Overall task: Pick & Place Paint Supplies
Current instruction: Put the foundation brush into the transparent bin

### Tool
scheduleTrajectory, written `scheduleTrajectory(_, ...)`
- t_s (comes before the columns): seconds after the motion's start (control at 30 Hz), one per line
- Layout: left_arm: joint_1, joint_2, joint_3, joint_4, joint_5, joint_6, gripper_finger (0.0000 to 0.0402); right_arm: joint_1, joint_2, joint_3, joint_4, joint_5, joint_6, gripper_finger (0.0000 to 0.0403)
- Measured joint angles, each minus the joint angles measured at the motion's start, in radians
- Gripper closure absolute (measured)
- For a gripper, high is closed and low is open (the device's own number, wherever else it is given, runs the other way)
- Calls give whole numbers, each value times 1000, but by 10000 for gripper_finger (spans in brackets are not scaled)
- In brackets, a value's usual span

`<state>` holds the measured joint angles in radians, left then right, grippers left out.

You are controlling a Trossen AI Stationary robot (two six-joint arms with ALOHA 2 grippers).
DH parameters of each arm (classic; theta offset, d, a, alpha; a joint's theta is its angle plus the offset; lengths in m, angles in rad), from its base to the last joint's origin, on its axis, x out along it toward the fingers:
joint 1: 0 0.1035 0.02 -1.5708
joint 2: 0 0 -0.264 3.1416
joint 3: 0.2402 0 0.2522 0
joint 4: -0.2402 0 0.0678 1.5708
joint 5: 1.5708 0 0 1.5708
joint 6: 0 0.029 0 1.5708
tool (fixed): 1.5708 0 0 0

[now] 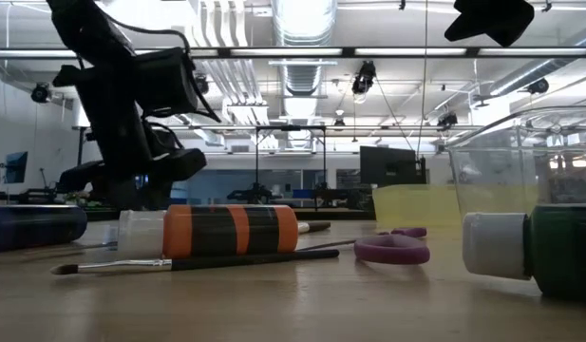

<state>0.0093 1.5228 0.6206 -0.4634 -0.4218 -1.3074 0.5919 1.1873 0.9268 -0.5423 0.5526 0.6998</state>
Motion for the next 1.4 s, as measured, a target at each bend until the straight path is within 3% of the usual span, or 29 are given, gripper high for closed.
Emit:
scheduleTrajectory(0.4,-5,-1,-19,84,17,16,384,0,0,0,0,0,0,215)
scheduleTrajectory(0.7,-7,-2,-18,203,52,116,397,0,0,0,0,0,2,215)
scheduleTrajectory(0.83,-6,-7,-18,392,58,242,398,0,0,0,0,11,1,215)
scheduleTrajectory(1.07,-6,-13,-18,798,87,493,398,2,6,0,21,119,-11,215)
scheduleTrajectory(1.27,-13,-13,-18,1233,200,749,398,-4,7,-83,299,110,-159,215)
scheduleTrajectory(1.4,-17,-14,-17,1405,286,838,398,-32,7,-164,503,96,-243,215)
